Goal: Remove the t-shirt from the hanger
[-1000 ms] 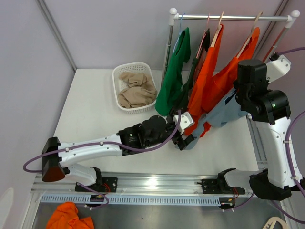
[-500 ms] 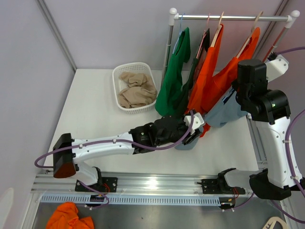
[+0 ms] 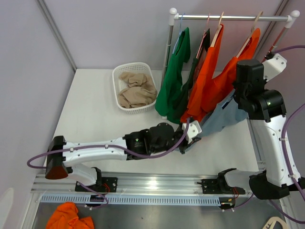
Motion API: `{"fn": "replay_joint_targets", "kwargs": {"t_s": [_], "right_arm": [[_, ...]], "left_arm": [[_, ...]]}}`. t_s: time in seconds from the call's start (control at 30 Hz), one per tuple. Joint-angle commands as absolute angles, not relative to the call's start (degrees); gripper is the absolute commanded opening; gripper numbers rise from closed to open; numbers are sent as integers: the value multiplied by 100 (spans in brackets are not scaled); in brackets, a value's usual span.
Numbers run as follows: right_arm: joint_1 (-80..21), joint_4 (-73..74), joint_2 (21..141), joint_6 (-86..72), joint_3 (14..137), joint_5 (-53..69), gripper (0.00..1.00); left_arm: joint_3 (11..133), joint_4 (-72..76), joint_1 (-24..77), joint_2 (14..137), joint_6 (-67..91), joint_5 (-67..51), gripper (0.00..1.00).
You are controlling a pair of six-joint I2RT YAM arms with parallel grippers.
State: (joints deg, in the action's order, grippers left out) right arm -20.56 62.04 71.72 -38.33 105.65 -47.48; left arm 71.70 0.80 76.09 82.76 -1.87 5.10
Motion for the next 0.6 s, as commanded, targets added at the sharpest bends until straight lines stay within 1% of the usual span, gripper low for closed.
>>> {"fn": "replay_joint_targets", "kwargs": {"t_s": [0.0,0.17,0.27,0.37,0.43,0.5,0.57], "right_arm": [[-1698,5537,7145,-3455,10538,-5037,0],[-846,5283,7198,-3235,10406,-4589,0],[-642,5212,7198,-3147,10328,-4395,0],[-650,5273,7198,-3146,10292,-4141,0],[-720,5352,7155,-3216,10283,-3939,0],[-991,5484,7014,-3234,10266,-3929,0],[-1238,5711,6900,-3278,10283,-3850,0]], "left_arm": [[6821,456,8173,7691,184,553,1],[6092,773,8797,7506,430,765,1],[5810,1010,8982,7532,641,704,1],[5564,1221,9026,7821,826,571,1],[5721,1195,8948,8145,888,781,1],[6011,1029,8571,8366,1045,608,1],[6789,740,8107,8752,1160,240,1]]}}
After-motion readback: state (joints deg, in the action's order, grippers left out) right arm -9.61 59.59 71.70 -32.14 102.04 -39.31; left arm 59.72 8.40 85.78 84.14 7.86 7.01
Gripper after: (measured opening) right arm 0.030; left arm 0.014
